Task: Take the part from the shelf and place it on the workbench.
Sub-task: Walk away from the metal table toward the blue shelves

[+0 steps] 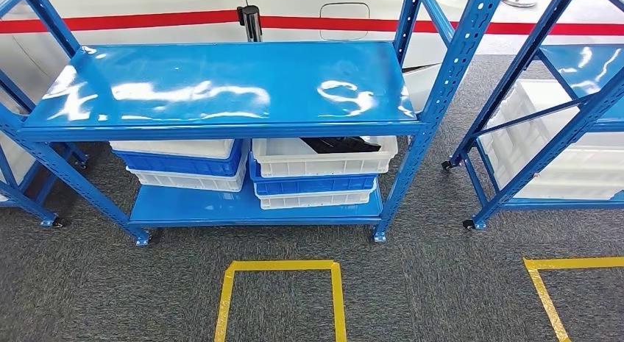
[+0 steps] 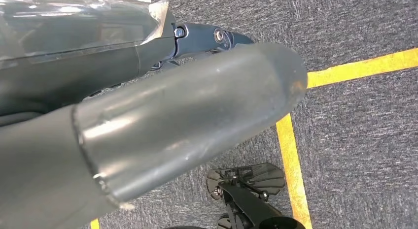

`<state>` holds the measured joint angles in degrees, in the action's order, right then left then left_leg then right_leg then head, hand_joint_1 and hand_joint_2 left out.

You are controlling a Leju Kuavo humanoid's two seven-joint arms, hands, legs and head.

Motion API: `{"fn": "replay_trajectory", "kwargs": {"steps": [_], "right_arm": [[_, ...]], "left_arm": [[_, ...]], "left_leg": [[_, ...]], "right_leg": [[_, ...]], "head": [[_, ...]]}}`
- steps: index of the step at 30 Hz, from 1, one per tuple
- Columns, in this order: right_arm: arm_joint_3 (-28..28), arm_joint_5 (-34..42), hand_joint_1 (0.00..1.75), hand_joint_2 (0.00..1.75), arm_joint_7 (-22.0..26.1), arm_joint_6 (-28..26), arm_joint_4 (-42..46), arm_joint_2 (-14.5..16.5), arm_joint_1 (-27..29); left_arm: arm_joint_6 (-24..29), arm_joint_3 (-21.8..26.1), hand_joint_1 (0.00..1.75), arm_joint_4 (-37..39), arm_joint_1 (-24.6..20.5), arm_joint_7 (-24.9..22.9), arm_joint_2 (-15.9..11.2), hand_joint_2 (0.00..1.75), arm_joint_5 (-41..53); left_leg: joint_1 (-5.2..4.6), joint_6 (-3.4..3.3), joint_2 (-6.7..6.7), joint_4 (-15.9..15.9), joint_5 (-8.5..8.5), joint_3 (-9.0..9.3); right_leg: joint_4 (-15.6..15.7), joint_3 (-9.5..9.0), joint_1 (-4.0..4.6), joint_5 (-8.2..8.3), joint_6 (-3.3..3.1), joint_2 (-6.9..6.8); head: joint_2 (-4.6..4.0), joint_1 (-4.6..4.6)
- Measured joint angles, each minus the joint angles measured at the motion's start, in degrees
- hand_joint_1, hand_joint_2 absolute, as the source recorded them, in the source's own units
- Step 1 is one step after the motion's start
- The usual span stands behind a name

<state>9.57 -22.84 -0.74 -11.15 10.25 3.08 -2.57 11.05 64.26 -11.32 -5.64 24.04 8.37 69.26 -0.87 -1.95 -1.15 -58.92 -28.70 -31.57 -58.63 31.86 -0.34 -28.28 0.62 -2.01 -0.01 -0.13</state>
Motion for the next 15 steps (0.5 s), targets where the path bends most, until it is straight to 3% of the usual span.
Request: {"fn": "replay_trajectory", "kwargs": {"steps": [3, 7, 13, 15], "right_arm": [[0.0, 0.0, 0.0, 0.0, 0.0, -0.1, 0.0, 0.0, 0.0], [0.0, -0.5, 0.0, 1.75, 0.5, 0.1, 0.0, 0.0, 0.0], [0.0, -1.3, 0.0, 1.75, 0.9, 0.2, 0.0, 0.3, -0.1], [0.0, -1.4, 0.0, 1.75, 0.9, 0.3, 0.0, 0.2, -0.1]], "left_arm": [[0.0, 0.0, 0.0, 0.0, 0.0, 0.0, 0.0, 0.0, 0.0], [0.0, 0.0, 0.0, 0.0, 0.0, 0.0, 0.0, 0.0, 0.0], [0.3, 0.0, 0.0, 0.0, 0.0, -0.1, 0.0, 0.0, 0.0], [0.3, 0.0, 0.0, 0.0, -0.1, -0.1, 0.1, 0.0, 0.0]], "left_leg": [[0.0, -0.01, 0.0, 0.0, -0.01, -0.01], [0.04, -0.02, 0.0, 0.0, -0.01, -0.02], [0.04, -1.28, 0.05, 0.4, 0.2, 0.08], [0.42, -1.96, 0.03, 1.9, 1.1, 0.81]], "right_leg": [[0.0, -0.01, 0.01, 0.0, 0.0, 0.0], [0.0, -0.04, 0.01, 0.01, 0.0, 0.0], [0.5, -0.22, -0.24, 0.4, 0.73, -0.11], [-0.9, 0.4, -0.06, -0.51, 0.78, 0.36]], "head": [[0.0, 0.0], [0.0, -0.01], [0.01, -0.04], [0.0, 0.02]]}}
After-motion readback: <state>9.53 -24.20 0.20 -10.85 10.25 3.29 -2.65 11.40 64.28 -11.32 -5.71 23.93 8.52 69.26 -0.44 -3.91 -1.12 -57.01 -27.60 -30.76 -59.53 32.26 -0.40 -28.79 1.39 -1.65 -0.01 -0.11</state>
